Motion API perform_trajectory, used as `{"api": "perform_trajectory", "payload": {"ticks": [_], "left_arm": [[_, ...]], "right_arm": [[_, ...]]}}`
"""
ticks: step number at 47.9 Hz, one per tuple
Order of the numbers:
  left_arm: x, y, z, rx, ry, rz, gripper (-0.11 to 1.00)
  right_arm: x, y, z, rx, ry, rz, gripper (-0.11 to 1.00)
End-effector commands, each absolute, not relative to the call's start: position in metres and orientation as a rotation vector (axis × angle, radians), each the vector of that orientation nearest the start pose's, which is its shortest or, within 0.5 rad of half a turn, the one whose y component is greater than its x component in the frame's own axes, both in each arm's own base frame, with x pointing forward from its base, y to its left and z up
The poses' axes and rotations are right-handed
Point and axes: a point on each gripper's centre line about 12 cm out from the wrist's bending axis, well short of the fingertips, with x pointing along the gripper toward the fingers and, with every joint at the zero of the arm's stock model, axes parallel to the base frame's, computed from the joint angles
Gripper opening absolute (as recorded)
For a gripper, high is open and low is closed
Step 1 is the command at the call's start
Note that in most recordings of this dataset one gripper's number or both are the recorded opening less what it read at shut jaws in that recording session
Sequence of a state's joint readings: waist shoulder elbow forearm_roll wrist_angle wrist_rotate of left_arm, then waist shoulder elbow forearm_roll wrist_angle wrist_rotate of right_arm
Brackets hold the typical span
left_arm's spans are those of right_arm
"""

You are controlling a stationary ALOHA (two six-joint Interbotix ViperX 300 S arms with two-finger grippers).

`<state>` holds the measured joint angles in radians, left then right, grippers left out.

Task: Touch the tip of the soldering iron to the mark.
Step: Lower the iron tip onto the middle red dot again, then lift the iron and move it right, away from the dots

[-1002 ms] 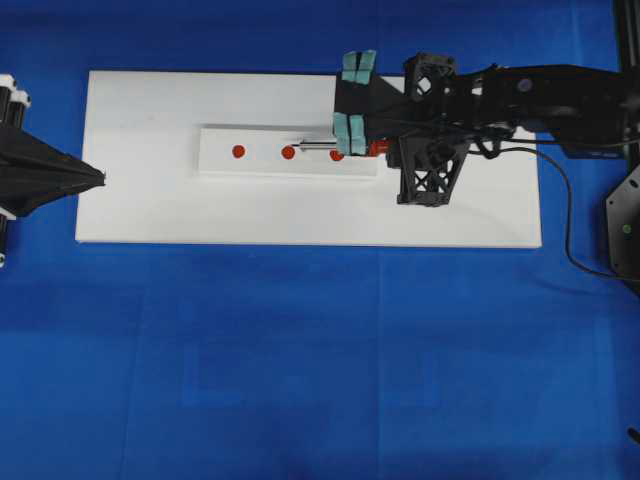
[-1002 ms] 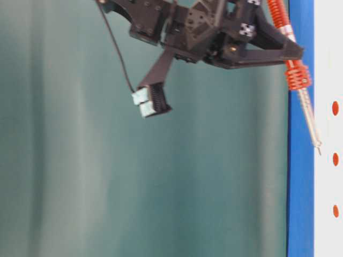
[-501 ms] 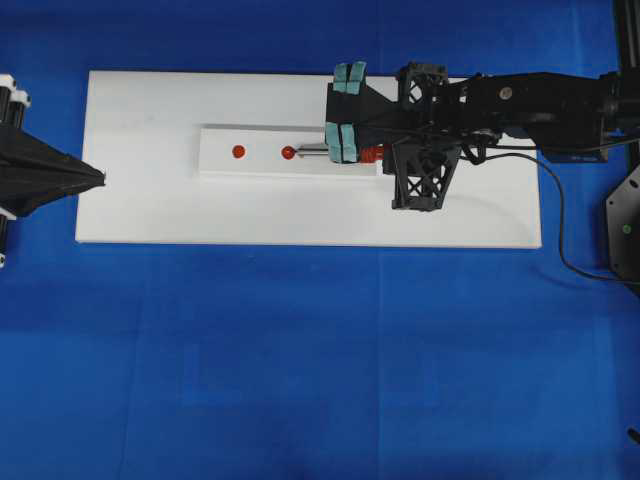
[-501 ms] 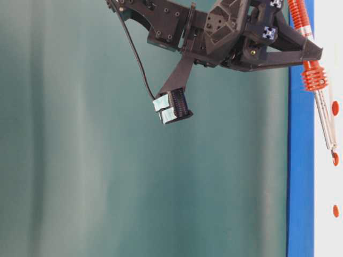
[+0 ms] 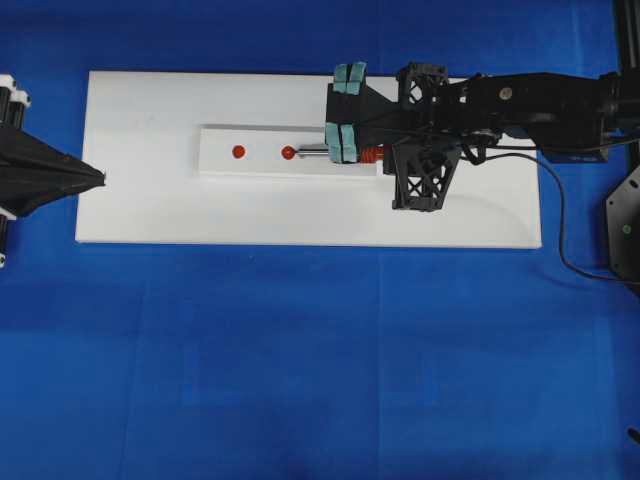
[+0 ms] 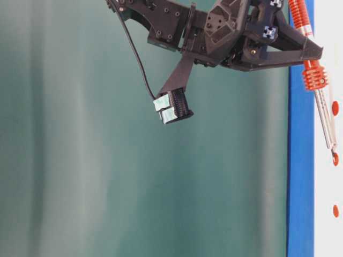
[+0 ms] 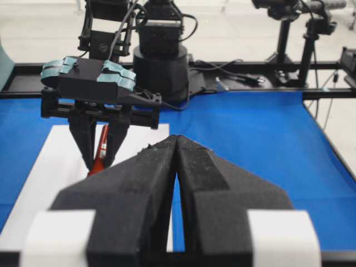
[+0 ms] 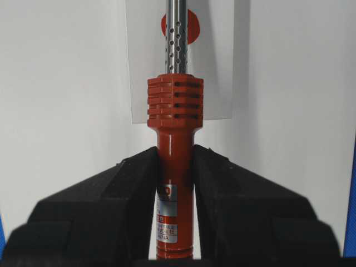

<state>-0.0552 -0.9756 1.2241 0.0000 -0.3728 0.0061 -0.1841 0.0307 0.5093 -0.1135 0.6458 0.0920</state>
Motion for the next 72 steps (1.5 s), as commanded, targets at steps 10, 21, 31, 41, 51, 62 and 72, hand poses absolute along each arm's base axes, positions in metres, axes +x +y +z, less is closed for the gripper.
{"api": "perform_trajectory", "payload": {"ticks": [10, 21, 31, 41, 51, 62, 72], "left_arm": [[0.194, -0.011, 0.290, 0.005, -0.138, -0.059, 0.00], [0.194, -0.011, 0.290, 0.005, -0.138, -0.059, 0.00], [0.194, -0.011, 0.290, 0.005, -0.140, -0.059, 0.00], [0.194, -0.011, 0.290, 0.005, -0.138, -0.059, 0.00], [0.194, -0.011, 0.290, 0.003, -0.140, -0.059, 0.00], [0.194, -0.011, 0.291, 0.003, -0.143, -0.058, 0.00], [0.194, -0.011, 0.290, 0.003, -0.143, -0.058, 0.00]], "right_arm": [[0.368, -0.076, 0.174, 0.070, 1.152, -0.224, 0.06], [0.368, -0.076, 0.174, 0.070, 1.152, -0.224, 0.06], [0.368, -0.076, 0.174, 0.069, 1.153, -0.223, 0.06], [0.369, -0.077, 0.177, 0.069, 1.145, -0.225, 0.06], [0.366, -0.076, 0.201, 0.057, 1.101, -0.229, 0.06], [0.356, -0.077, 0.247, 0.044, 1.063, -0.245, 0.06], [0.347, -0.080, 0.274, 0.000, 1.051, -0.272, 0.06]]}}
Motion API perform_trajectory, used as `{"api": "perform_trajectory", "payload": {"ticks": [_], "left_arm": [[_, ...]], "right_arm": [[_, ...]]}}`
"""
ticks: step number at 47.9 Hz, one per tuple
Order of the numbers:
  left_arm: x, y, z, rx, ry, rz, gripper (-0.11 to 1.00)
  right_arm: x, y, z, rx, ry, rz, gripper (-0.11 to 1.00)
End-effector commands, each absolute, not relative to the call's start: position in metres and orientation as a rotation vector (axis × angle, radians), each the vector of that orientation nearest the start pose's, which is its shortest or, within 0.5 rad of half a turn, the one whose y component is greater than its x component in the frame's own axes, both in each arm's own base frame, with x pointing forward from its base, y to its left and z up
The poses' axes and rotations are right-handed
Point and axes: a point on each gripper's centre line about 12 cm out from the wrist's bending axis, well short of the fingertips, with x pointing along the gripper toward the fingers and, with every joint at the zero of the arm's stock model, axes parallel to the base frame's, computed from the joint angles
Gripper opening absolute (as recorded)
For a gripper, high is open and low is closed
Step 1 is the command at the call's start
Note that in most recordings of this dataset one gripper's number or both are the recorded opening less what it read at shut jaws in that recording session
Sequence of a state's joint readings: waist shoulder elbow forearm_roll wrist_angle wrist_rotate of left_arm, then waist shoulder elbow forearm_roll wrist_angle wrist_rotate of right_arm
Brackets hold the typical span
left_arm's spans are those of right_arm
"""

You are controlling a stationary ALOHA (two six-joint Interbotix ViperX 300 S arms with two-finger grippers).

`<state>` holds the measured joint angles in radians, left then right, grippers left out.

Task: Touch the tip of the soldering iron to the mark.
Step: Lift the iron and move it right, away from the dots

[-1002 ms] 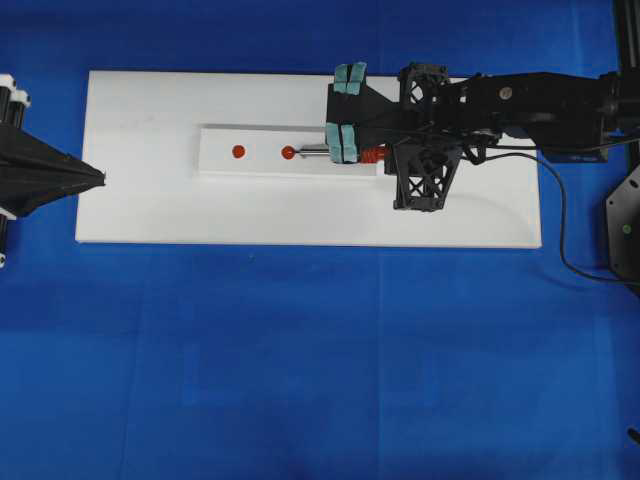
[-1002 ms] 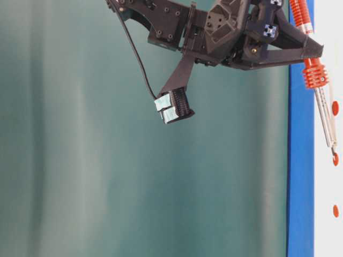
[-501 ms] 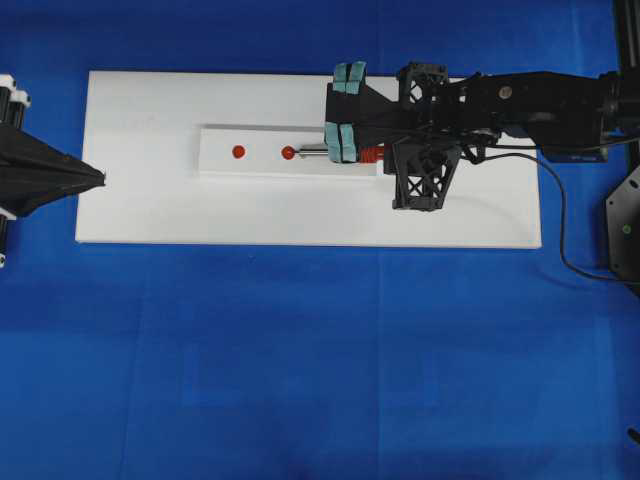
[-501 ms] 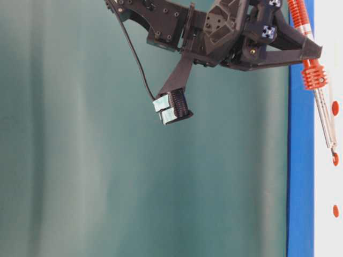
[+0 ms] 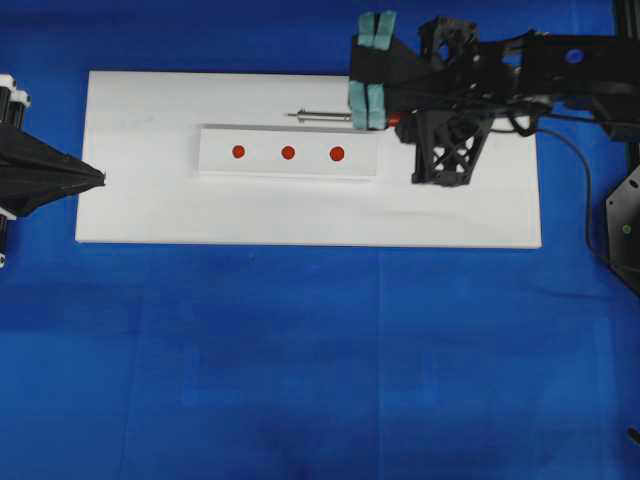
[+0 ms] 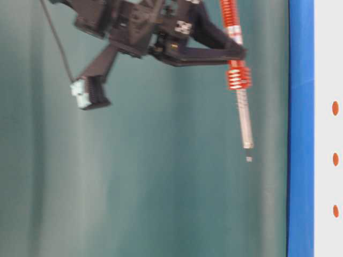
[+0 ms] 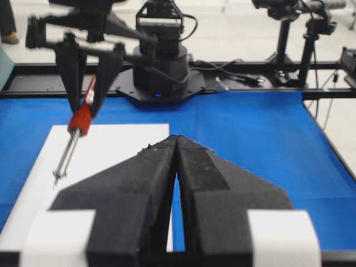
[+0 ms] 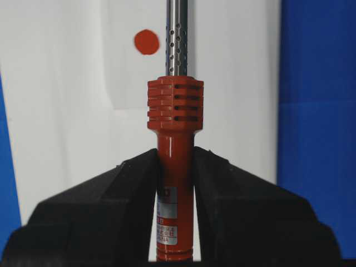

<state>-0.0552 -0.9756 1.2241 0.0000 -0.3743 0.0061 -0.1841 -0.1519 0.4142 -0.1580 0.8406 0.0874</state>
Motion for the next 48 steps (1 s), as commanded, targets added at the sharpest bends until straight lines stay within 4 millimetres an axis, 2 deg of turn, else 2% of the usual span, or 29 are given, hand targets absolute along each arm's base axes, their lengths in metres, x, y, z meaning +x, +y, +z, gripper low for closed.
{"api": "perform_trajectory", "payload": {"ticks": [1, 27, 34, 48], "left_arm": [[0.194, -0.011, 0.291, 0.003, -0.144, -0.058, 0.00], [0.194, -0.011, 0.290, 0.006, -0.141, -0.059, 0.00], [0.194, -0.011, 0.291, 0.006, -0.144, -0.059, 0.00], [0.194, -0.011, 0.292, 0.006, -0.148, -0.059, 0.00]], "right_arm": [[0.347, -0.080, 0.276, -0.003, 1.051, -0.273, 0.06], [0.343, -0.080, 0.273, -0.003, 1.067, -0.277, 0.06], [0.333, -0.078, 0.271, -0.003, 1.073, -0.277, 0.06], [0.298, -0.072, 0.266, 0.001, 1.079, -0.280, 0.06]]}}
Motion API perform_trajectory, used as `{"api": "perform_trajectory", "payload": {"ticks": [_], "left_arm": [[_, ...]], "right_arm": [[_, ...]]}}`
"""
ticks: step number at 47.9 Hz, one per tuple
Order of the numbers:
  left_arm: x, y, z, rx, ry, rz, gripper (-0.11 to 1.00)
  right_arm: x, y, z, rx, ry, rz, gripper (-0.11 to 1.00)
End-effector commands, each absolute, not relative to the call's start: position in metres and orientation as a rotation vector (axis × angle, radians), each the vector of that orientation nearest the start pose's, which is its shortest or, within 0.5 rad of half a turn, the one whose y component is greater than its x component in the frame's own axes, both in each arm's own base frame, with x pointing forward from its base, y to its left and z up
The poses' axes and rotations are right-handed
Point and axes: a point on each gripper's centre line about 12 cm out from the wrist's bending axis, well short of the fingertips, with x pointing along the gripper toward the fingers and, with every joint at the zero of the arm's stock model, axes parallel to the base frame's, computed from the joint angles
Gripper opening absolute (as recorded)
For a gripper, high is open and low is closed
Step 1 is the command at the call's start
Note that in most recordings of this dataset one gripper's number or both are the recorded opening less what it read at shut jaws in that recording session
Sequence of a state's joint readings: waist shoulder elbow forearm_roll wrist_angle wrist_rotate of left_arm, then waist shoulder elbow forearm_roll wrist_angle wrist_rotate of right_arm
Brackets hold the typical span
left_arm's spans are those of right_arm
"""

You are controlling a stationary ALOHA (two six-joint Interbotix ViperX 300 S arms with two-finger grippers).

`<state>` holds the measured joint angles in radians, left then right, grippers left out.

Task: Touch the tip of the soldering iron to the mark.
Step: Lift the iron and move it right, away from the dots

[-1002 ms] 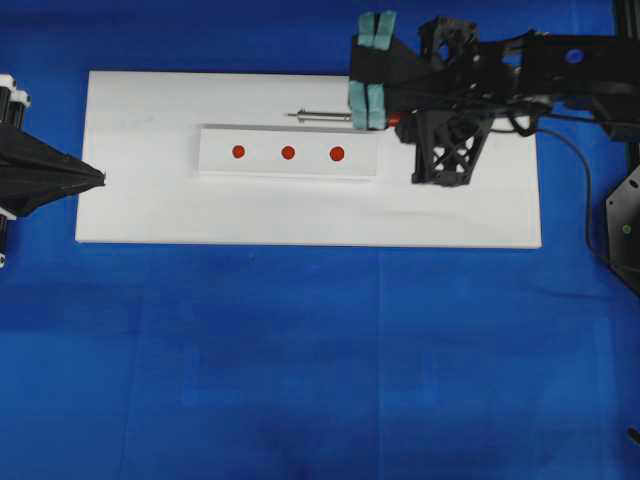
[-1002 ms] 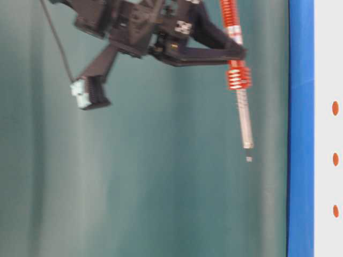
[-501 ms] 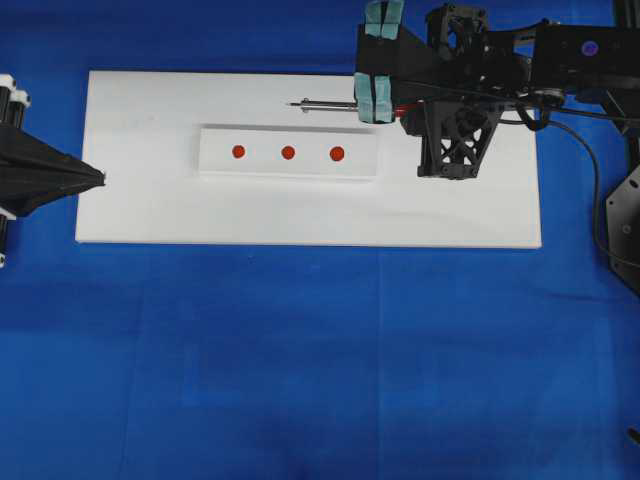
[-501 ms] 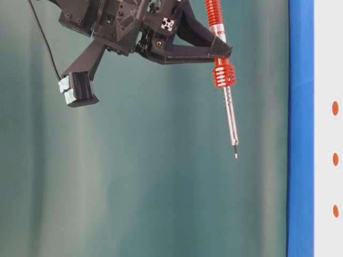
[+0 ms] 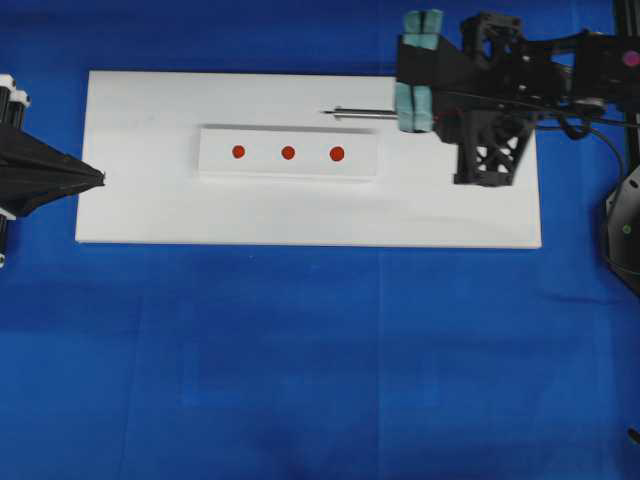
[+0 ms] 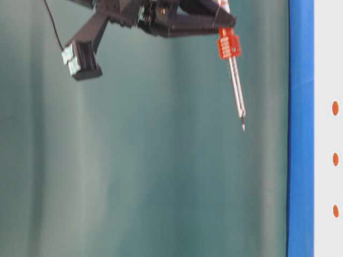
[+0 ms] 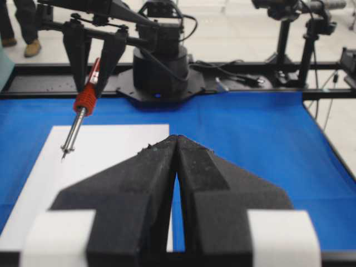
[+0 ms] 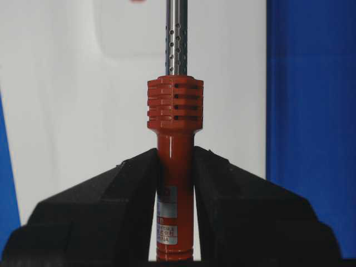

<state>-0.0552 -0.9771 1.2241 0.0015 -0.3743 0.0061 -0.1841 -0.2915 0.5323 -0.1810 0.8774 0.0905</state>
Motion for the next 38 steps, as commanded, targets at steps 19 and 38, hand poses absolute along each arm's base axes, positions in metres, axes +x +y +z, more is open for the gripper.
{"api": "perform_trajectory", "payload": {"ticks": [19, 38], "left_arm": [[0.194, -0.011, 0.291, 0.009, -0.146, -0.058, 0.00], [0.194, -0.011, 0.291, 0.008, -0.146, -0.058, 0.00]], "right_arm": [[0.277, -0.067, 0.260, 0.016, 1.081, -0.280, 0.06], [0.279, -0.068, 0.257, 0.015, 1.090, -0.281, 0.06]]}}
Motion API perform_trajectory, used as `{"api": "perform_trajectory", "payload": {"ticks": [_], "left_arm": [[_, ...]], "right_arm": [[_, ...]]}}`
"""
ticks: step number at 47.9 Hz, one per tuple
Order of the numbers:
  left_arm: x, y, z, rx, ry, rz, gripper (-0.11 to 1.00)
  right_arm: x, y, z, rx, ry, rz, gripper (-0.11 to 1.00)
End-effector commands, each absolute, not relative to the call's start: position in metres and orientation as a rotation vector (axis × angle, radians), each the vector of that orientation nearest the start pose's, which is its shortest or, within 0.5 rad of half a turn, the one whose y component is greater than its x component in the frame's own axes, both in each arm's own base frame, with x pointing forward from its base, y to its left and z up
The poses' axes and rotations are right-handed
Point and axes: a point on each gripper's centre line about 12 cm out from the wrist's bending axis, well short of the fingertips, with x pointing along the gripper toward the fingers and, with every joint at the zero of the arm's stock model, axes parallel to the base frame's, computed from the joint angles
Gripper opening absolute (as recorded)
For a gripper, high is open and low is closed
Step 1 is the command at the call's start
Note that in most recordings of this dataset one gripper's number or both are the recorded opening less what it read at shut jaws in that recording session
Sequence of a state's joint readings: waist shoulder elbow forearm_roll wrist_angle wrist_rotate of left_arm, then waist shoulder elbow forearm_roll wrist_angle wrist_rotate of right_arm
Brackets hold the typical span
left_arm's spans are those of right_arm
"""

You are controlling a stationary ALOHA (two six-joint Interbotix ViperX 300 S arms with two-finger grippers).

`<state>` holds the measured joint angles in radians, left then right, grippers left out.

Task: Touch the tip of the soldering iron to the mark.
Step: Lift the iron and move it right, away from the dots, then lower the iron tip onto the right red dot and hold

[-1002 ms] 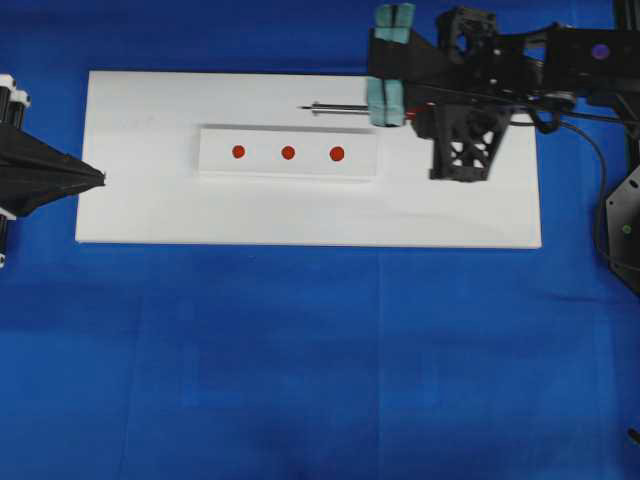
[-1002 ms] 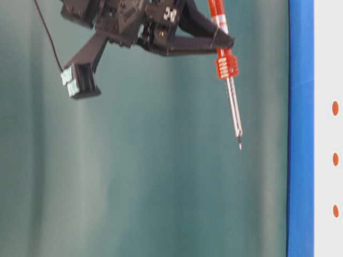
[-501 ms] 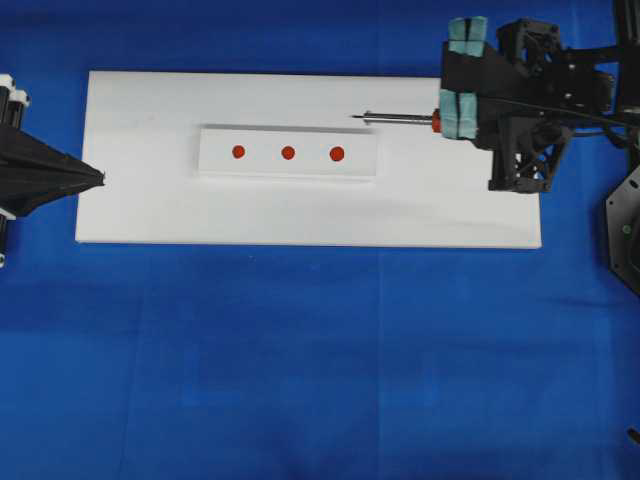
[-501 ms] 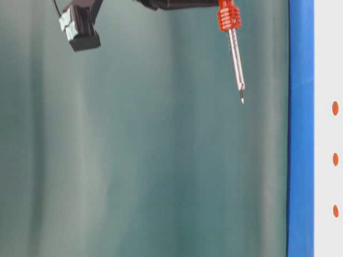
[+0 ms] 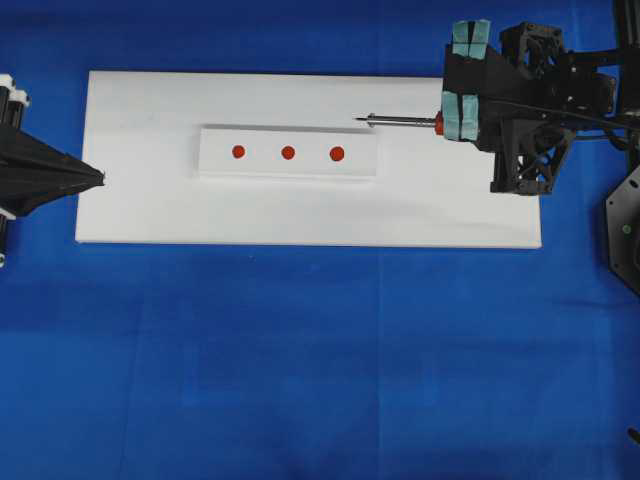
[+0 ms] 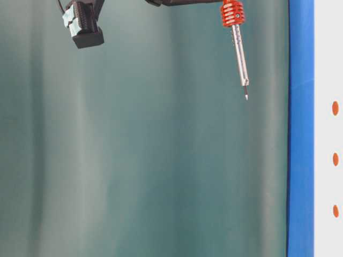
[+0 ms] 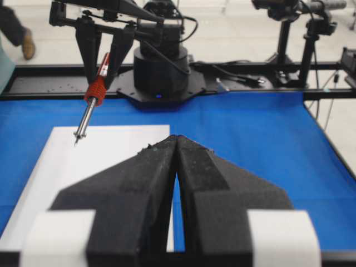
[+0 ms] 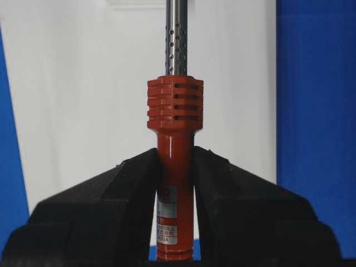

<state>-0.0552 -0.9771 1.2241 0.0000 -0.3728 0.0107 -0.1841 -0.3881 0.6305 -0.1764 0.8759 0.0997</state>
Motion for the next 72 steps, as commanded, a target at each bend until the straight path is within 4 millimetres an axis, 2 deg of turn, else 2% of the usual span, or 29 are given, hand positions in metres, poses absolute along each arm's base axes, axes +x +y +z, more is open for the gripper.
{"api": "perform_trajectory", "payload": {"ticks": [1, 41, 53, 72], "left_arm": [[0.194, -0.011, 0.291, 0.009, -0.146, -0.058, 0.00], [0.194, -0.011, 0.292, 0.011, -0.148, -0.058, 0.00], [0.194, -0.011, 0.291, 0.011, -0.146, -0.058, 0.00], [0.194, -0.011, 0.291, 0.011, -0.143, -0.058, 0.00]], "right_arm": [[0.279, -0.068, 0.257, 0.015, 1.090, -0.281, 0.06], [0.281, -0.068, 0.254, 0.015, 1.087, -0.279, 0.06], [0.292, -0.069, 0.233, 0.018, 1.136, -0.269, 0.06], [0.309, -0.071, 0.189, 0.020, 1.183, -0.246, 0.06]]}}
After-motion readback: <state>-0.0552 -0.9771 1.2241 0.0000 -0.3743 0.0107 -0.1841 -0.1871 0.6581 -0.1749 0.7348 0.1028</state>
